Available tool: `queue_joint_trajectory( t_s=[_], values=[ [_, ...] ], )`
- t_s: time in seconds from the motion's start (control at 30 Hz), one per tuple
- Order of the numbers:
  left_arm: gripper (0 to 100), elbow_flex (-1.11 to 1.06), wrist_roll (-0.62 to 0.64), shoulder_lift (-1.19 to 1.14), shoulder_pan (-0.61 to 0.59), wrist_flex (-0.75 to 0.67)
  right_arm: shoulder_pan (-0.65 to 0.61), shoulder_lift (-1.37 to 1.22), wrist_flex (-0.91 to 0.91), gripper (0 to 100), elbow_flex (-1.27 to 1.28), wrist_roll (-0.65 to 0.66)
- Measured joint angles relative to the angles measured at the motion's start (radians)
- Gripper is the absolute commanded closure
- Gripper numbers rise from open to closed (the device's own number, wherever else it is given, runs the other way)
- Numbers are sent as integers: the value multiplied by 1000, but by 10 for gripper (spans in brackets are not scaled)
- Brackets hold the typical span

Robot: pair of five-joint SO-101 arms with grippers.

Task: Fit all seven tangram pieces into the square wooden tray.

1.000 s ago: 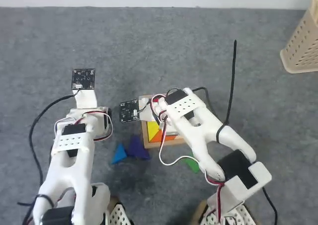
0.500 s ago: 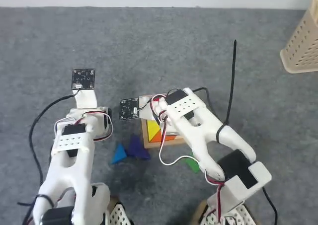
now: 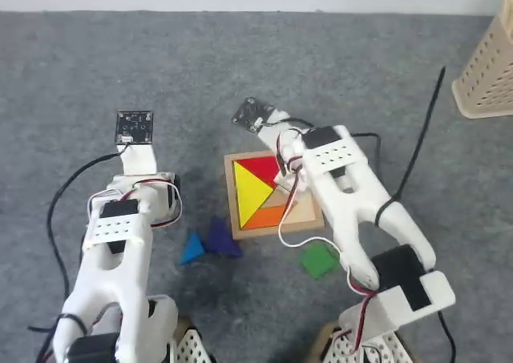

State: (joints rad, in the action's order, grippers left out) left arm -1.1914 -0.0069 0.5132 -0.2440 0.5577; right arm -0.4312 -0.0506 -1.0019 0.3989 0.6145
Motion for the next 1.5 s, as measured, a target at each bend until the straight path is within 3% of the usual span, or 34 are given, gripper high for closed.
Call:
queue_joint_trajectory(
  t_s=[0.73, 0.93, 1.13, 1.3, 1.5],
  values=[
    [839, 0, 0, 0, 0, 0, -98, -98, 38, 992, 20, -66],
    [838, 0, 0, 0, 0, 0, -101, -20, 28, 992, 23, -189],
    [837, 0, 0, 0, 0, 0, -103, 163, -117, 992, 23, -341],
    [837, 5, -54, 0, 0, 41, 17, 304, -219, 992, 103, -376],
    [836, 138, -57, 0, 0, 288, 193, 456, -199, 992, 399, -359]
  ],
)
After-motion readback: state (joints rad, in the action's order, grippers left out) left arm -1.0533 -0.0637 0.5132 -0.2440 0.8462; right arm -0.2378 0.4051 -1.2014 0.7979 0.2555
